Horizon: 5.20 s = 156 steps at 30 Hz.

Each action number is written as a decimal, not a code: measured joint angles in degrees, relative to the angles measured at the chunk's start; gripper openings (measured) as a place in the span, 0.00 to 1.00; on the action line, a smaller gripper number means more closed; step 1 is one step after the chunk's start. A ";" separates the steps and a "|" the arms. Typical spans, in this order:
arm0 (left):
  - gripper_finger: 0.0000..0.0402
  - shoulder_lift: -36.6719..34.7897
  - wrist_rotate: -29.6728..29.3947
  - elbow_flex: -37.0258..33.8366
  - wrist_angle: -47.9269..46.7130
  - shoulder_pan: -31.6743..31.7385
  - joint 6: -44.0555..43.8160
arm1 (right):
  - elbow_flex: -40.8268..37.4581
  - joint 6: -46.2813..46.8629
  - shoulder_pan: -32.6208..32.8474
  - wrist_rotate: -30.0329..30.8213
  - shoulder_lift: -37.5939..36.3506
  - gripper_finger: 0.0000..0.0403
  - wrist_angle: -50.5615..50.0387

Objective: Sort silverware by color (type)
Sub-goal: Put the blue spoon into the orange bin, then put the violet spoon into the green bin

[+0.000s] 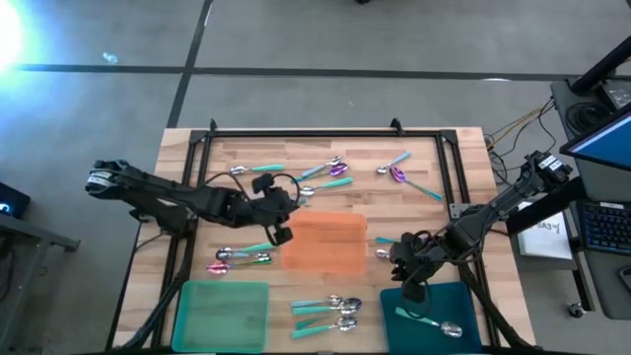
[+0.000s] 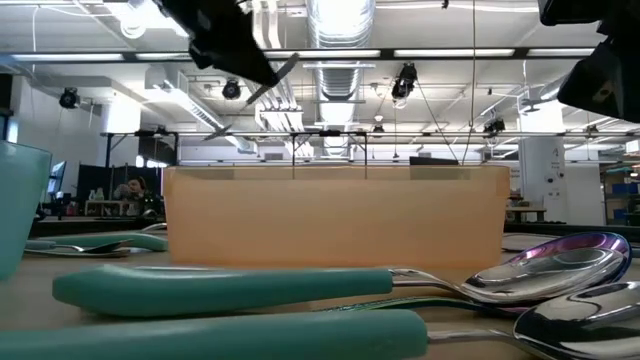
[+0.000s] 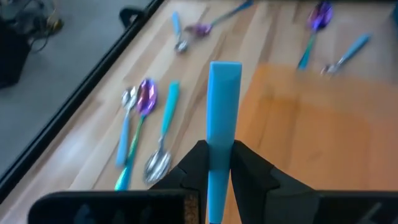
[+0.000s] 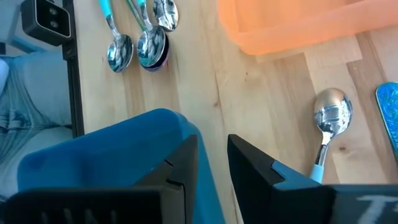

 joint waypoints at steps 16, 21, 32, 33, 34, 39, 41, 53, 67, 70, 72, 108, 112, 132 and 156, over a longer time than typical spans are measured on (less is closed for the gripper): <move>0.08 16.12 13.43 2.54 9.36 0.00 3.36 | -0.05 -0.84 0.00 0.03 0.00 0.20 -3.12; 0.08 18.32 15.21 5.06 8.75 -0.02 4.27 | -0.05 -0.82 0.00 -0.02 0.00 0.20 -3.51; 0.23 18.45 18.09 7.57 4.17 0.00 3.65 | -0.07 -0.82 0.00 -0.15 0.00 0.20 -3.95; 0.25 18.45 18.09 7.78 4.17 0.00 4.24 | -0.07 -0.82 0.00 -0.15 0.00 0.20 -3.95; 0.26 18.45 18.09 7.99 4.12 0.00 4.76 | -0.07 -0.82 0.00 -0.15 0.00 0.20 -3.93; 0.31 18.54 14.75 8.92 4.06 0.69 8.87 | -0.07 -0.84 -0.01 -0.15 0.00 0.20 -3.95; 0.31 18.58 11.05 9.56 4.15 2.01 10.06 | -0.07 -0.82 -0.02 -0.08 0.00 0.20 -3.95; 0.31 22.10 15.52 11.08 5.94 19.16 14.81 | -0.07 -1.49 -0.04 3.07 0.00 0.20 -4.28; 0.31 40.02 19.15 26.00 -5.63 27.34 17.87 | -0.09 -2.35 -2.60 10.36 -0.04 0.20 -9.52; 0.31 43.58 19.14 30.73 -10.16 27.83 20.32 | -0.09 -2.34 -2.59 10.38 -0.04 0.20 -11.15; 0.31 45.70 19.14 33.10 -12.75 28.25 21.47 | -0.09 -2.30 -2.58 10.36 -0.04 0.20 -11.80; 0.23 47.15 23.81 35.36 -16.85 32.63 32.35 | -0.09 -0.75 -2.67 10.36 -0.09 0.20 -11.58; 0.23 47.02 24.05 35.36 -17.92 32.98 34.72 | -0.09 -0.75 -2.67 10.36 -0.07 0.20 -11.58; 0.23 47.08 27.07 35.04 -23.96 35.74 34.92 | -0.09 -0.86 -2.67 10.34 -0.09 0.20 -11.78; 0.01 46.40 30.52 34.84 -27.37 36.31 26.09 | -0.09 -0.99 -2.67 10.20 -0.09 0.20 -11.84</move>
